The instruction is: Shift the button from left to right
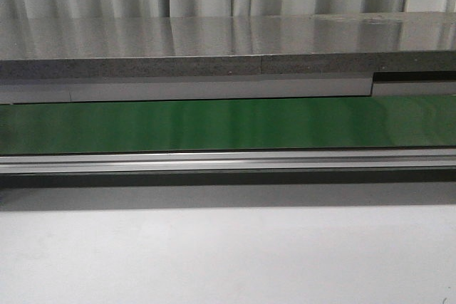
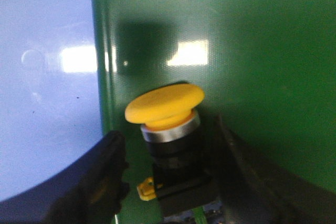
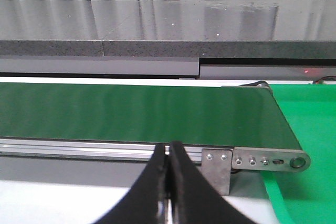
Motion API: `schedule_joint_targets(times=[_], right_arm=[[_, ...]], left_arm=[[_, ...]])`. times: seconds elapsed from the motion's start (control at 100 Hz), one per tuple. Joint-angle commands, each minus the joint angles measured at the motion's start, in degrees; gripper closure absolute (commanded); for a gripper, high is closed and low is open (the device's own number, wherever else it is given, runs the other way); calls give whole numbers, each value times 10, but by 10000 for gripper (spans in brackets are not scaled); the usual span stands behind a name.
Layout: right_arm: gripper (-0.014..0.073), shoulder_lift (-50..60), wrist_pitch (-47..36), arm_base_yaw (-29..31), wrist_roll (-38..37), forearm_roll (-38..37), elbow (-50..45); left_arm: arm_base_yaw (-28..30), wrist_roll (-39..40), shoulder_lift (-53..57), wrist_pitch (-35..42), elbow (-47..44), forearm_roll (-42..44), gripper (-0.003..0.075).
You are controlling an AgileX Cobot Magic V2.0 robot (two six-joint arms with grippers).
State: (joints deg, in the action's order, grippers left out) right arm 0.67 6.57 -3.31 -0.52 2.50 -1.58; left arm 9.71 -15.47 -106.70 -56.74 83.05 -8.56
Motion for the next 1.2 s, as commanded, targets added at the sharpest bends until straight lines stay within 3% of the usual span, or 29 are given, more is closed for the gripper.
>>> schedule_joint_targets(times=[0.0,0.1,0.45,0.7,0.91,1.19], right_arm=[[662,7,-45,0,0,-7,10],[662,7,-45,0,0,-7,10],[662,7,-45,0,0,-7,10],[662,7,-45,0,0,-7,10],[662,7,-45,0,0,-7,10],[662,7,-45,0,0,-7,10]], left_arm=[[-7,1,29,12,18,-11,211],[-14,0,33,9,18,-11,139],[-39,-12,127,1,18,-12,137],[-87,-15,241,44,-2,-12,137],[-126,-16,383,150,-128,-12,139],[-129,-16,606,323,-359,-12,139]])
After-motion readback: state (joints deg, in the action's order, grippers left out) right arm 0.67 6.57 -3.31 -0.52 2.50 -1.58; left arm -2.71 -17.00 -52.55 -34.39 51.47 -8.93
